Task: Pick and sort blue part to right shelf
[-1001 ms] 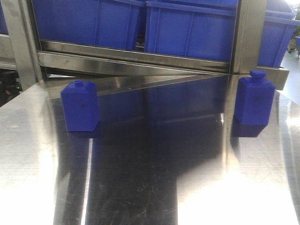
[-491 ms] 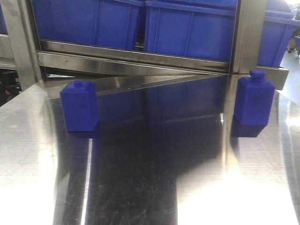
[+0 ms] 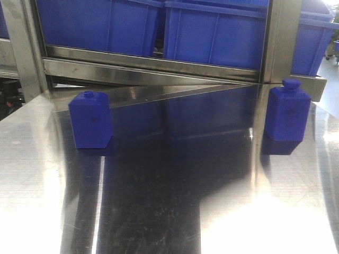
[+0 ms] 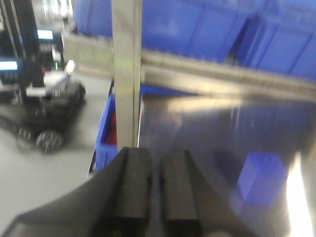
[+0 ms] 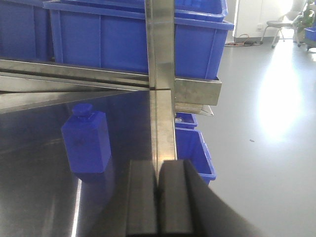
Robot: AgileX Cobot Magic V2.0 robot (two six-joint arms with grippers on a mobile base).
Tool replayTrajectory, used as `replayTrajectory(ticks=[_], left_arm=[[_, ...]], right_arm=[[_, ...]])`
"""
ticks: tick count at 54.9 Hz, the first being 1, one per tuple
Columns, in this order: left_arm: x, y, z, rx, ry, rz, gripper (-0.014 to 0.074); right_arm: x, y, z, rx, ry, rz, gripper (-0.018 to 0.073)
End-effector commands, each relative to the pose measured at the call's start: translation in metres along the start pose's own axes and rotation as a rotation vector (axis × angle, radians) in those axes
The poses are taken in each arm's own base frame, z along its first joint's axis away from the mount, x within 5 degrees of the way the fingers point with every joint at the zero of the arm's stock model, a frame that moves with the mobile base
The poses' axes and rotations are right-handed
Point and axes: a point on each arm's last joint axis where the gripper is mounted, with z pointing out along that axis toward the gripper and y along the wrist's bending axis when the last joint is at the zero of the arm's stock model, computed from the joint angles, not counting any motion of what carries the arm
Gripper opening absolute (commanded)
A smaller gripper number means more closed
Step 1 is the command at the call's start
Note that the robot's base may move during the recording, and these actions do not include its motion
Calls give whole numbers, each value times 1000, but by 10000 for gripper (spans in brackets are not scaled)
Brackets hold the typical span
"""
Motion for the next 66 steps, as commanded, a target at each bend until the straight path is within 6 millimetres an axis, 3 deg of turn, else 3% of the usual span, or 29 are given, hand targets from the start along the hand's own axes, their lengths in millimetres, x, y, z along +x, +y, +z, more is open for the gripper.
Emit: replayTrajectory(ticks=[1, 10, 18, 33, 40, 53, 66], left_arm=[[-22, -4, 10, 27, -10, 28, 321], [-33, -10, 39, 75, 119, 12, 494], [-45, -17, 66, 136, 242, -22, 563], [-79, -38, 118, 336, 385, -74, 573], [-87, -60, 140, 428, 437, -34, 573], [-86, -105, 174, 485, 517, 68, 573], [-70, -129, 206, 320, 635, 10, 568]], right_arm=[[-14, 1, -2, -3, -134, -5, 36], [-13, 1, -2, -3, -130, -5, 36], [-12, 0, -2, -3, -121, -5, 36], [-12, 0, -2, -3, -121, -5, 36], [-12, 0, -2, -3, -121, -5, 36], [-13, 1, -2, -3, -123, -4, 36], [-13, 1, -2, -3, -123, -4, 36]])
